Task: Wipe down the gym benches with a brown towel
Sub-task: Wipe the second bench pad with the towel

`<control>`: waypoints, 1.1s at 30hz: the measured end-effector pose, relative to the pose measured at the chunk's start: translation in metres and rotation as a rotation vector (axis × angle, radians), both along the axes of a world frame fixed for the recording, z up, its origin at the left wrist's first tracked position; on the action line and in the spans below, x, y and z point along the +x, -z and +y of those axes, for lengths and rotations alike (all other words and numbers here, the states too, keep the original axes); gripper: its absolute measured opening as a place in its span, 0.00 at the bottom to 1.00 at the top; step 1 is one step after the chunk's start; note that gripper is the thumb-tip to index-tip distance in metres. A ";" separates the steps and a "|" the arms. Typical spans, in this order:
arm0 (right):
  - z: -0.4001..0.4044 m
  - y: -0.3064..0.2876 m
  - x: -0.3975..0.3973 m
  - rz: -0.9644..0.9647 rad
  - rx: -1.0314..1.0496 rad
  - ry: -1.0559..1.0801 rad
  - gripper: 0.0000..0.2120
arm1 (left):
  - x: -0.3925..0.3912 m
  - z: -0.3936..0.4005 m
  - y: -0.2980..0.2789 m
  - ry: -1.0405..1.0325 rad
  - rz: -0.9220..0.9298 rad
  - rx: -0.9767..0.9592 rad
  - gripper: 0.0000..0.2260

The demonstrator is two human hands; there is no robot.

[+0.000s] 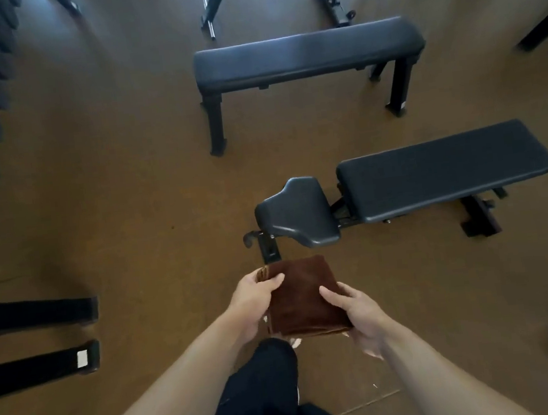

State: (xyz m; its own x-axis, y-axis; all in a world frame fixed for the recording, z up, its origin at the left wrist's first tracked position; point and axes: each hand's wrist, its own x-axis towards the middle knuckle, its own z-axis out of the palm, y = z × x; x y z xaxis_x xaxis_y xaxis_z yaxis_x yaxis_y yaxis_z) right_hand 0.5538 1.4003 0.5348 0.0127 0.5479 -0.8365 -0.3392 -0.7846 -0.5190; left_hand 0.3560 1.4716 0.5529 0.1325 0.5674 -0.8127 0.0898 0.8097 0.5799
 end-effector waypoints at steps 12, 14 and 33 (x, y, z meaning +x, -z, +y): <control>0.220 0.153 0.041 -0.611 0.061 -0.217 0.11 | 0.050 0.177 0.170 0.091 0.301 0.070 0.07; 0.254 0.184 0.052 -0.660 0.093 -0.296 0.12 | 0.058 0.201 0.195 0.115 0.300 0.111 0.13; 0.431 0.402 0.056 -1.117 0.242 -0.743 0.33 | 0.100 0.295 0.393 -0.439 0.819 0.025 0.29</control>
